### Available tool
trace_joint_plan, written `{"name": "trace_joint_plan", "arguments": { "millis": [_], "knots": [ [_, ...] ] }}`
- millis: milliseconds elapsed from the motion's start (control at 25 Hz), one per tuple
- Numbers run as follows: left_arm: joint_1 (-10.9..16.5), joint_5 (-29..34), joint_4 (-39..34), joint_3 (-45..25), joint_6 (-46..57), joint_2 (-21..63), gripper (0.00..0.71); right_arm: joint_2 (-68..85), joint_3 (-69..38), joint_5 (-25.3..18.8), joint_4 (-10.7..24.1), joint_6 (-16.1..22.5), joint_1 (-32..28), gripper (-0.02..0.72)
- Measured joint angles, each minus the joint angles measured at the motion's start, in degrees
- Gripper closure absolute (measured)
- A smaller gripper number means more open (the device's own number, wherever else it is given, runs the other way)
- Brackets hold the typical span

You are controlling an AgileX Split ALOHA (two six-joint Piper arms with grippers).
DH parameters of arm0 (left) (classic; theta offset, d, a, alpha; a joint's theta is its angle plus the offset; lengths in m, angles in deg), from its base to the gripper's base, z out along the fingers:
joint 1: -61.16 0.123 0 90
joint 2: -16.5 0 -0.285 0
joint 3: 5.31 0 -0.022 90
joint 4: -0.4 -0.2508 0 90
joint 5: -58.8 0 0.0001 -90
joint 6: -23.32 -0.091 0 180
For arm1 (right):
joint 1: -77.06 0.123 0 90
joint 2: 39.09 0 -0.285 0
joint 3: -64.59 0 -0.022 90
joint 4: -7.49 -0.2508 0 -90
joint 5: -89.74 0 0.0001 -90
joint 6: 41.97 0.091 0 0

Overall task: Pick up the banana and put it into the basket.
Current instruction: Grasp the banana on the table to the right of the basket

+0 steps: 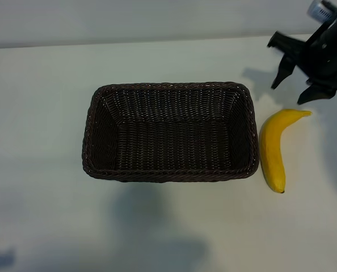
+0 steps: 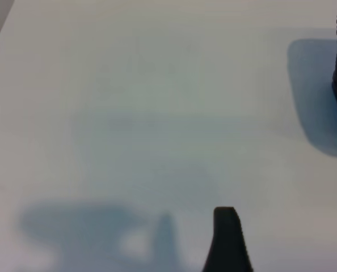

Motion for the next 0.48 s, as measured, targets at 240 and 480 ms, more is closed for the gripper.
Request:
{"name": "trace_joint_plan", "arguments": {
  "millis": [240,480],
  "knots": [
    [0.00,0.00,0.00,0.00,0.00,0.00,0.162,-2.67,0.00,0.95,1.39,1.37,0.17,0.164],
    [0.00,0.00,0.00,0.00,0.00,0.00,0.162,-2.67,0.00,2.04,1.98,3.17,0.17,0.164]
  ]
}}
